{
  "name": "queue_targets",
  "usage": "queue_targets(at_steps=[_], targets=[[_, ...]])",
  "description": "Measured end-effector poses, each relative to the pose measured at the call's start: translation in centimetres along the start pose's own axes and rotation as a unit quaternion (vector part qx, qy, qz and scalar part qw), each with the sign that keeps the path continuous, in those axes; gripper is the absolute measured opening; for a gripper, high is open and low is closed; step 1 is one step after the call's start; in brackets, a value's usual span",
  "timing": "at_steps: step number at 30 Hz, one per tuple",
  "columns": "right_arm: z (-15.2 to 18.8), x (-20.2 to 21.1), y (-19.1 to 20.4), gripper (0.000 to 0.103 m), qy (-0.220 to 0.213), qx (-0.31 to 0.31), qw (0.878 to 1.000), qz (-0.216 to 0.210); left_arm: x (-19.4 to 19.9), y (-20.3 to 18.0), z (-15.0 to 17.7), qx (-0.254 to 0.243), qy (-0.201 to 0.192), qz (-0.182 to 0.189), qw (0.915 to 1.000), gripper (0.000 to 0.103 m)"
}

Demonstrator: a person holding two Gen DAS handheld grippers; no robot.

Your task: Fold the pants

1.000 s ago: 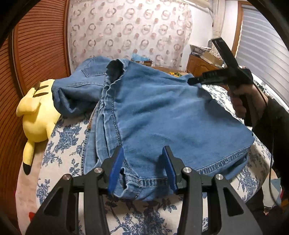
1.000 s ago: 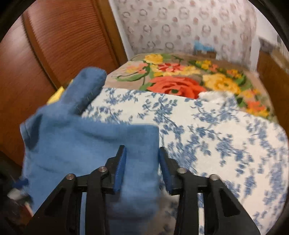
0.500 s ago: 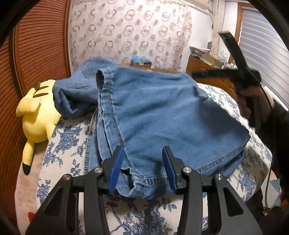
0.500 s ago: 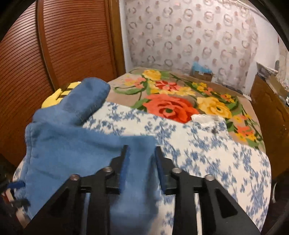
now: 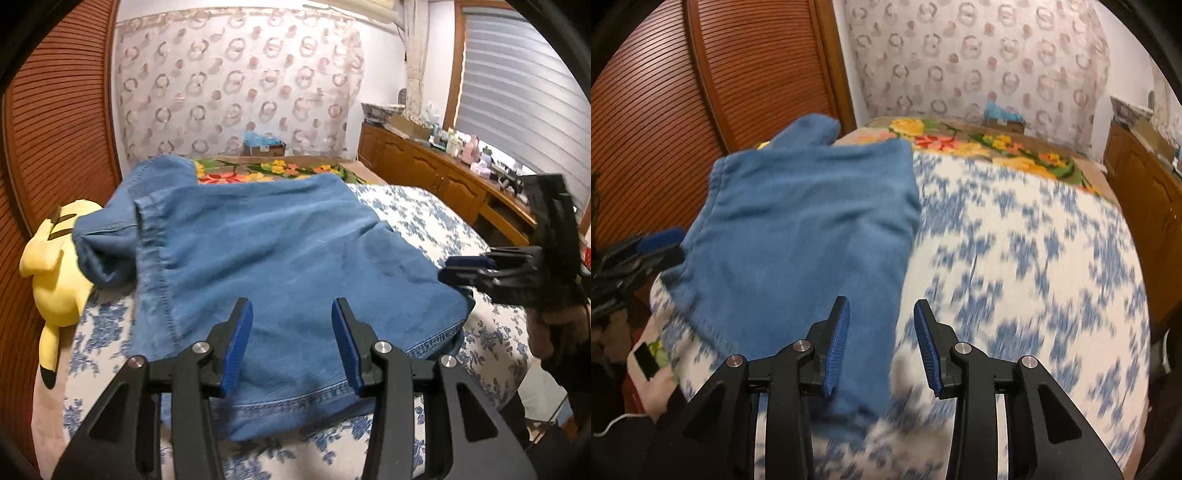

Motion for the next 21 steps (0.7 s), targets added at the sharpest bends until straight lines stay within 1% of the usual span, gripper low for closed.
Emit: queue_targets(at_steps=[1,2,3,4,6,9,12,14,17,20,21], targets=[[0.5,0.1,0.1,0.032,-0.001,-0.003,1.0,-0.004,-0.5,-0.2,0.1,-0.001,0.005,-0.001,1.0,0.043],[1.0,0.1,0.1,0.023,0.001,-0.006,1.0,-0.012,-0.9,-0.5,0.3,-0.003,0.01,-0.002,0.9999,0.043],[1.2,0.2,0.1,0.012,0.003,-0.008,1.0,-0.021,-1.3,-0.6,0.4,-0.003,0.016,-0.002,0.9999,0.043],[1.5,0.2,0.4,0.008,0.004,-0.007,1.0,-0.028,-2.0,-0.6,0.6,-0.003,0.024,-0.003,0.9997,0.043],[2.1,0.7,0.8,0.005,-0.003,0.001,0.999,-0.036,-2.7,-0.8,0.9,-0.003,0.033,-0.006,0.9994,0.043],[2.8,1.7,1.0,0.002,-0.011,0.001,0.999,-0.039,-3.6,-0.8,1.3,-0.003,0.043,-0.013,0.999,0.043],[3.6,3.0,1.4,0.001,-0.018,0.001,0.999,-0.051,-3.8,-0.9,1.5,-0.003,0.044,-0.01,0.999,0.043],[4.2,2.8,1.5,0.001,-0.009,-0.004,0.999,-0.047,-3.6,-0.9,1.7,-0.005,0.043,-0.01,0.999,0.043],[4.4,2.8,1.4,0.001,-0.013,-0.01,0.999,-0.047,-3.4,-0.8,1.8,-0.005,0.042,-0.008,0.9991,0.043],[4.0,3.0,1.0,0.002,-0.023,-0.021,0.999,-0.043,-3.1,-0.6,1.9,0.0,0.042,-0.006,0.9991,0.043],[3.9,3.1,0.9,0.006,-0.025,-0.023,0.999,-0.042,-3.0,-0.6,2.0,-0.001,0.042,-0.007,0.9991,0.043]])
Point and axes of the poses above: each gripper's, at about its wrist camera, not at the fingertips, and x roughly against the way its jaws point, y to its left, z to its underside, the point moved 3 cm from there along -x, roughly the way its jaws point, and after that the axes turned 3 degrees about y, right-handed, at the moved point
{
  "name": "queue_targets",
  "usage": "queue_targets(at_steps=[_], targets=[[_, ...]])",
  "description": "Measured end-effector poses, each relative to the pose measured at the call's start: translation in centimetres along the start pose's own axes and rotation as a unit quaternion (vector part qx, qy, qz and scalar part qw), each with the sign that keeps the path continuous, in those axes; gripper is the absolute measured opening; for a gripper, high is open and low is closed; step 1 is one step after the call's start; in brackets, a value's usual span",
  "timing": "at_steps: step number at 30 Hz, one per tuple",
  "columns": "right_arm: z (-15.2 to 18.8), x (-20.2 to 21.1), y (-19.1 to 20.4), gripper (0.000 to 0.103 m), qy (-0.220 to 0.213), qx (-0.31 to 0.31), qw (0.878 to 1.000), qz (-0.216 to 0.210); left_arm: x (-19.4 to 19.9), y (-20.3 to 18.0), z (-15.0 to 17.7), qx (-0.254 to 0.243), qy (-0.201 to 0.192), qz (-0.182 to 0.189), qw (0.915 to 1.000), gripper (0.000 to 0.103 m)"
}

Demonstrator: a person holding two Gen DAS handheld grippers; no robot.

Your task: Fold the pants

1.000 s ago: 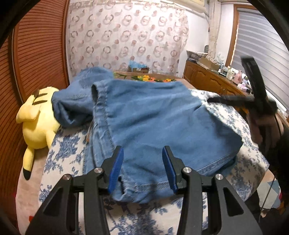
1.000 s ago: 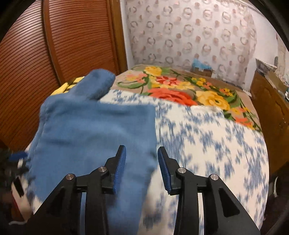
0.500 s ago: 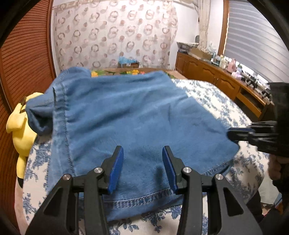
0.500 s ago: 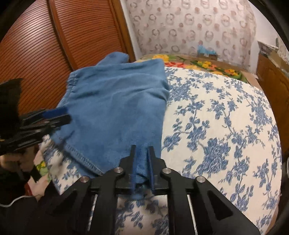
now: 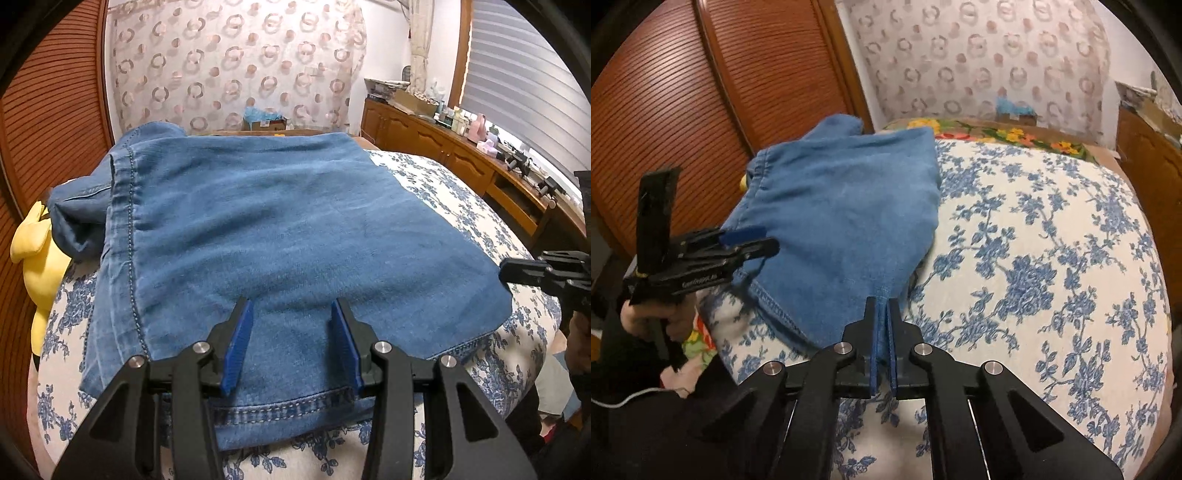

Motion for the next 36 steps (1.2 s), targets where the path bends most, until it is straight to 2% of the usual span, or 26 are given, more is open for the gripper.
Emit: queue_targets(at_steps=[3,4,6,11,15,26,29,31,32,34,36], targets=[[-0.4,-0.2,-0.3,0.026,-0.008,-0.003,1.0,0.015,0.2,0.0,0.2,-0.002,0.0,0.001,1.0,0.043],[-0.6,-0.4,-0.4,0.035,-0.012,-0.008,1.0,0.018,0.3,-0.1,0.2,-0.003,0.0,0.001,1.0,0.043],[-1.2,-0.8,-0.5,0.043,-0.02,-0.016,1.0,0.018,0.2,-0.1,0.1,-0.005,0.0,-0.001,1.0,0.043],[-2.5,-2.8,-0.9,0.05,-0.025,-0.029,0.999,0.021,-0.1,-0.4,0.1,-0.008,0.002,-0.003,1.0,0.043],[-3.1,-4.8,-1.1,0.053,-0.013,-0.032,0.999,0.025,-0.4,-0.7,0.1,-0.009,0.004,-0.004,0.9999,0.043],[-2.4,-7.3,-1.7,0.061,0.019,-0.054,0.998,0.019,-0.9,-0.7,0.6,-0.011,0.005,-0.002,0.9999,0.043],[-2.6,-7.6,-1.3,0.061,0.022,-0.048,0.999,0.004,-0.9,-0.8,0.6,-0.01,0.005,-0.001,0.9999,0.043],[-2.6,-7.8,-0.9,0.048,0.027,-0.049,0.998,-0.013,-0.8,-0.8,0.6,-0.008,0.004,0.003,1.0,0.043],[-2.6,-7.8,-0.7,0.037,0.028,-0.052,0.998,-0.025,-0.8,-0.7,0.6,-0.007,0.005,0.004,1.0,0.043],[-2.8,-7.2,-0.4,0.021,0.018,-0.048,0.998,-0.025,-0.4,-0.4,0.6,-0.003,0.001,0.004,1.0,0.043],[-3.4,-5.7,-0.3,0.011,-0.005,-0.05,0.998,-0.041,0.3,0.3,0.5,0.004,-0.008,-0.002,1.0,0.043]])
Point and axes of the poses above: each gripper's, at about its wrist camera, not at the fingertips, and x roughly against the way its jaws point, y to its left, z to its underside, the point moved 3 cm from there along -x, roughly the way its jaws point, and after that the axes turned 3 degrees about y, right-handed, at the moved point
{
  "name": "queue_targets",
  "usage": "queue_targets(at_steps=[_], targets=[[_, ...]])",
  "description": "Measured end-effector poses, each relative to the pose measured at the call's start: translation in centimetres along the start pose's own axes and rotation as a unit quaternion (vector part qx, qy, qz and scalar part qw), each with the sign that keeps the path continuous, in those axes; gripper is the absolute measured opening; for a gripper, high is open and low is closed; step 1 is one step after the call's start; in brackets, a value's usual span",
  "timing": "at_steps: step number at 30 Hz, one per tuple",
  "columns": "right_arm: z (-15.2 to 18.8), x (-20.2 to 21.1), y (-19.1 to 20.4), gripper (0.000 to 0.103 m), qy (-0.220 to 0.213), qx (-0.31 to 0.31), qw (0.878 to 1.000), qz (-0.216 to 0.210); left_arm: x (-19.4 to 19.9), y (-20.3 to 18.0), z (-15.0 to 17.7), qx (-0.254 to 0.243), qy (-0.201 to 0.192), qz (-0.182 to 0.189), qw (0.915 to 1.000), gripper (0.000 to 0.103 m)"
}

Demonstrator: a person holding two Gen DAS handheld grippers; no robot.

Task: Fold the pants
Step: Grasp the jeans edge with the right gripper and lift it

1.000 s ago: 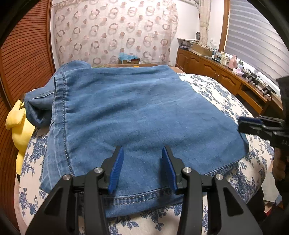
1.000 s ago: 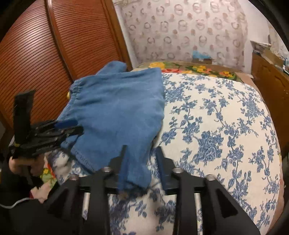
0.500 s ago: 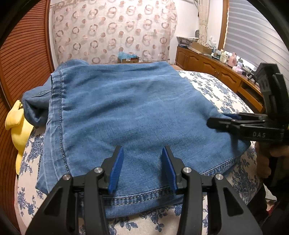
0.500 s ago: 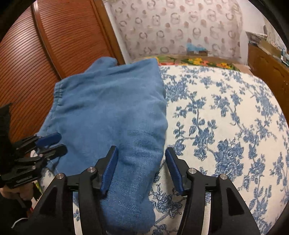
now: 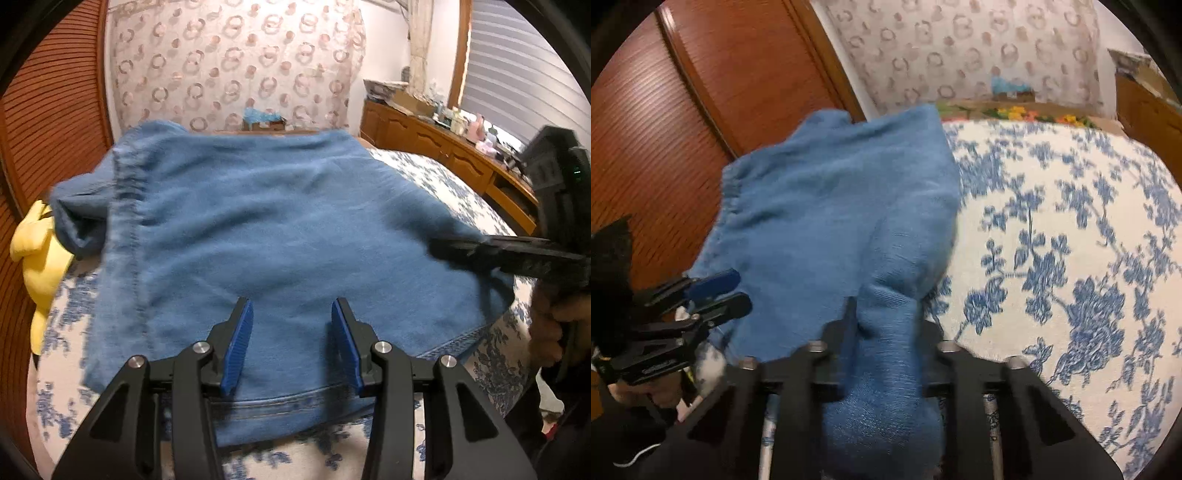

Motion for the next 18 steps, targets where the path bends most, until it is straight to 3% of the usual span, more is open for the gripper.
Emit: queue_targets(at_steps=[8,18], targets=[[-3.5,3.4,6.3,0.009,-0.054,0.069,0.996,-0.018,3.3,5.2,-0.2,0.045,-0.027,-0.033,0.9981,0.043],[-6.4,0.0,16.1,0.009,-0.05,0.145,0.986,-0.061,7.3,10.7,1.3,0.077,-0.054,-0.073,0.9929,0.043]])
Point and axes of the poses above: each gripper's, at about its wrist camera, not at the fingertips, and x roughly against the way its jaws point, y to its left, z to its underside, the point moved 3 cm from there along -x, roughly the way its jaws point, and after that the axes turned 3 degrees about y, right-handed, at the moved point
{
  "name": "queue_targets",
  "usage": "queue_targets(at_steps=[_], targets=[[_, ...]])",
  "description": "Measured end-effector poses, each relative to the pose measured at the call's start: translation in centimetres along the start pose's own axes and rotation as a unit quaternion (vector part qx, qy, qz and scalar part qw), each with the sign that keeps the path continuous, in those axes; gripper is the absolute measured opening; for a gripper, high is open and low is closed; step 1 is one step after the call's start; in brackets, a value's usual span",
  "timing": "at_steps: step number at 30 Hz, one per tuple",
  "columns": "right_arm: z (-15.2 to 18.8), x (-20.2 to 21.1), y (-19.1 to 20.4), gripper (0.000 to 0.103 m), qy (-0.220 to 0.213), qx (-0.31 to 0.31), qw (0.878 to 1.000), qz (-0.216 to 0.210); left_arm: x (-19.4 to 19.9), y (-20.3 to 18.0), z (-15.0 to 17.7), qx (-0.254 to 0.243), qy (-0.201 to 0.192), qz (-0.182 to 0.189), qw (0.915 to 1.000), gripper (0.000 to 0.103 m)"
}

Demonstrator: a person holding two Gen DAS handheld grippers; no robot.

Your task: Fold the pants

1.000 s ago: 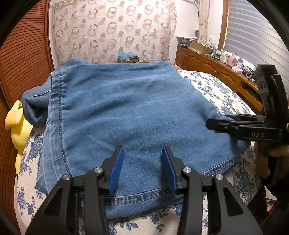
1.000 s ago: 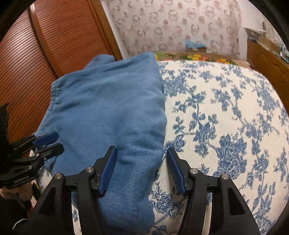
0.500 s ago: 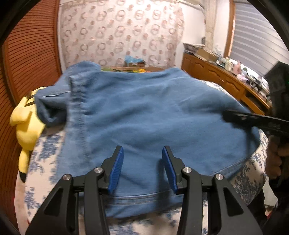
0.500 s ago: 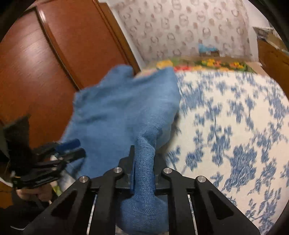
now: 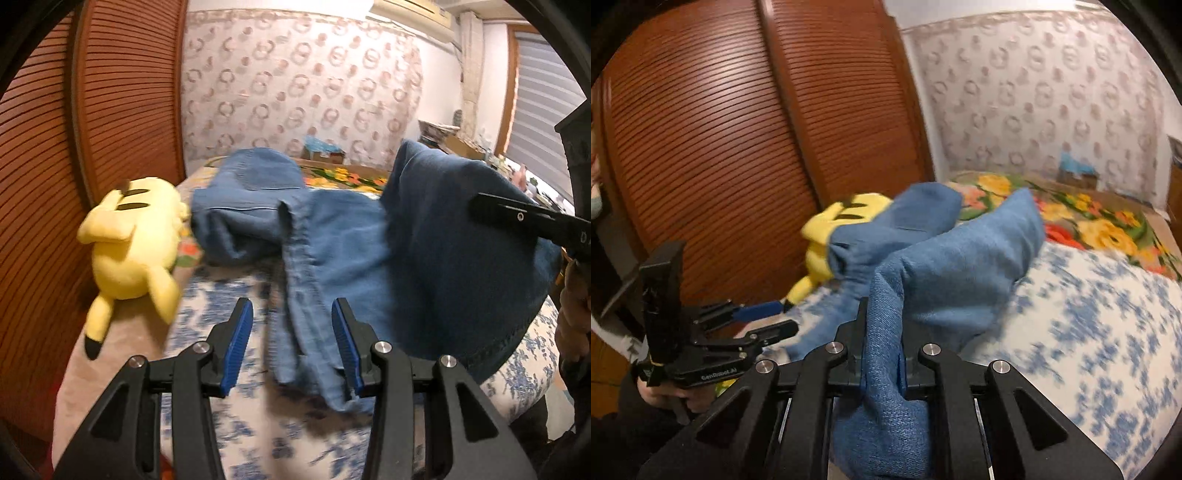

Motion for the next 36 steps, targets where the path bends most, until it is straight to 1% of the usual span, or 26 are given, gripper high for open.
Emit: queue_targets(at_steps=[3,5,8,11,12,14,15,16,17,18,19,23,27,29,31,33,36], targets=[[-0.5,-2.4,2.5,0.009,0.014,0.018,1.0,-0.02,0.4,1.8,-0.1,0.015,-0.002,-0.014,0.9998,0.043],[0.0,-4.2,4.2,0.009,0.029,0.032,0.999,-0.032,0.7,3.2,0.2,0.026,-0.005,-0.022,0.9994,0.043],[1.5,-7.3,6.7,0.009,0.063,0.05,0.995,-0.052,1.0,4.8,0.6,0.042,-0.007,-0.033,0.9985,0.043],[3.7,-10.2,8.0,0.008,0.103,0.058,0.991,-0.067,1.3,6.1,1.2,0.052,-0.009,-0.043,0.9977,0.043],[4.4,-10.9,8.2,0.008,0.112,0.058,0.99,-0.067,1.4,6.4,1.3,0.054,-0.009,-0.045,0.9975,0.043],[4.9,-11.4,8.2,0.01,0.116,0.056,0.99,-0.062,1.5,6.9,1.5,0.059,-0.009,-0.048,0.9971,0.043],[4.8,-11.2,8.1,0.012,0.111,0.052,0.99,-0.062,1.5,7.0,1.5,0.061,-0.008,-0.049,0.9969,0.043],[4.6,-10.9,8.1,0.019,0.11,0.049,0.991,-0.065,1.5,7.1,1.6,0.062,-0.008,-0.05,0.9968,0.043],[4.3,-10.5,8.0,0.023,0.109,0.046,0.99,-0.071,1.5,7.1,1.6,0.062,-0.008,-0.05,0.9968,0.043],[3.8,-10.5,8.1,0.033,0.107,0.047,0.99,-0.073,1.5,7.1,1.6,0.061,-0.008,-0.049,0.9969,0.043],[3.4,-9.9,8.0,0.042,0.101,0.05,0.991,-0.07,1.5,7.1,1.6,0.061,-0.009,-0.049,0.9969,0.043],[2.4,-6.4,7.2,0.047,0.065,0.062,0.994,-0.06,1.6,6.3,1.2,0.053,-0.013,-0.041,0.9977,0.043],[1.3,-4.4,5.1,0.049,0.035,0.065,0.997,-0.021,1.9,4.8,0.5,0.041,-0.017,-0.027,0.9987,0.043],[0.6,-4.6,3.6,0.049,0.03,0.063,0.998,0.009,1.9,3.8,0.1,0.032,-0.017,-0.019,0.9992,0.043],[0.5,-5.0,2.5,0.05,0.03,0.068,0.997,0.027,1.6,2.7,-0.1,0.021,-0.015,-0.01,0.9996,0.043],[0.0,-6.1,0.5,0.05,0.04,0.063,0.996,0.045,1.1,1.7,-0.2,0.009,-0.01,-0.002,0.9999,0.043],[-0.3,-7.9,-1.8,0.05,0.055,0.048,0.996,0.057,0.1,0.4,0.1,-0.003,0.003,0.005,1.0,0.043]])
Point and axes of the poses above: each gripper's, at about its wrist camera, not at the fingertips, and x roughly against the way its jaws point, y to its left, z to its underside, the point moved 3 cm from there along -x, roughly the way its jaws point, and after that the axes turned 3 degrees about y, right-handed, at the moved point
